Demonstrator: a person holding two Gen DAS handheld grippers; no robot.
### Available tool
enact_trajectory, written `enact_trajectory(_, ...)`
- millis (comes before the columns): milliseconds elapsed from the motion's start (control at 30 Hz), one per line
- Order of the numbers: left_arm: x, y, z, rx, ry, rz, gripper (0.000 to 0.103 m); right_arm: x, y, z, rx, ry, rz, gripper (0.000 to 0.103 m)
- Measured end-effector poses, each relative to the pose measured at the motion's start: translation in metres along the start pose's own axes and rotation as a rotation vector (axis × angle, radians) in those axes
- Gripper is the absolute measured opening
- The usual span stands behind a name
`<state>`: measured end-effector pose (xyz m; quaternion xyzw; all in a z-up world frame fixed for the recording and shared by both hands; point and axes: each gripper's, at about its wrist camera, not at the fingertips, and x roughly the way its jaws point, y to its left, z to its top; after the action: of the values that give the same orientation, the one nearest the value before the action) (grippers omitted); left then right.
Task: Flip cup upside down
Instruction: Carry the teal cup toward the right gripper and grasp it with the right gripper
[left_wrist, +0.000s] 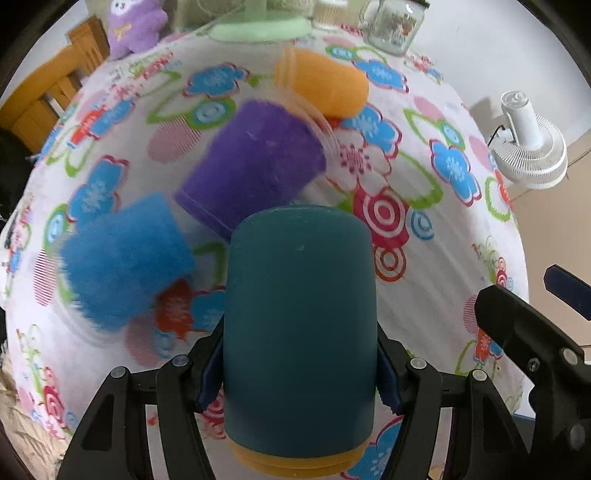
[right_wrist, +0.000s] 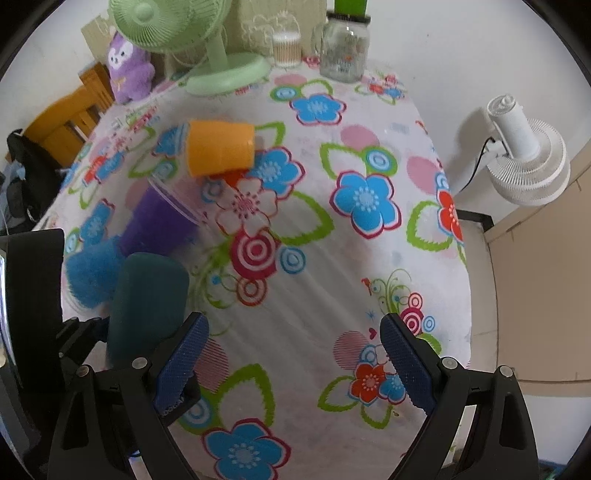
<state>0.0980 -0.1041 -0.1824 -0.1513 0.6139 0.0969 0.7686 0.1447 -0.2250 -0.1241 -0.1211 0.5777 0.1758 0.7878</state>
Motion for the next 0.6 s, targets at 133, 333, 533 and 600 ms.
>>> enact_trajectory(133, 0.012, -0.007, 0.002, 0.006, -0.004, 0.019, 0.069, 0.015, -0.003, 0.001, -0.007, 0.023, -0.002, 0.096)
enact_trajectory(333, 0.015, -0.012, 0.005, -0.006, 0.0, 0.013, 0.074, 0.027, -0.007, 0.009, -0.009, 0.039, 0.008, 0.096)
enact_trajectory(533, -0.004, -0.007, 0.011, -0.01, 0.031, -0.003, 0.087, 0.018, -0.006, 0.012, 0.009, 0.04, 0.038, 0.096)
enact_trajectory(600, -0.014, -0.007, 0.016, 0.001, 0.028, 0.002, 0.087, 0.011, -0.003, 0.014, 0.016, 0.034, 0.055, 0.096)
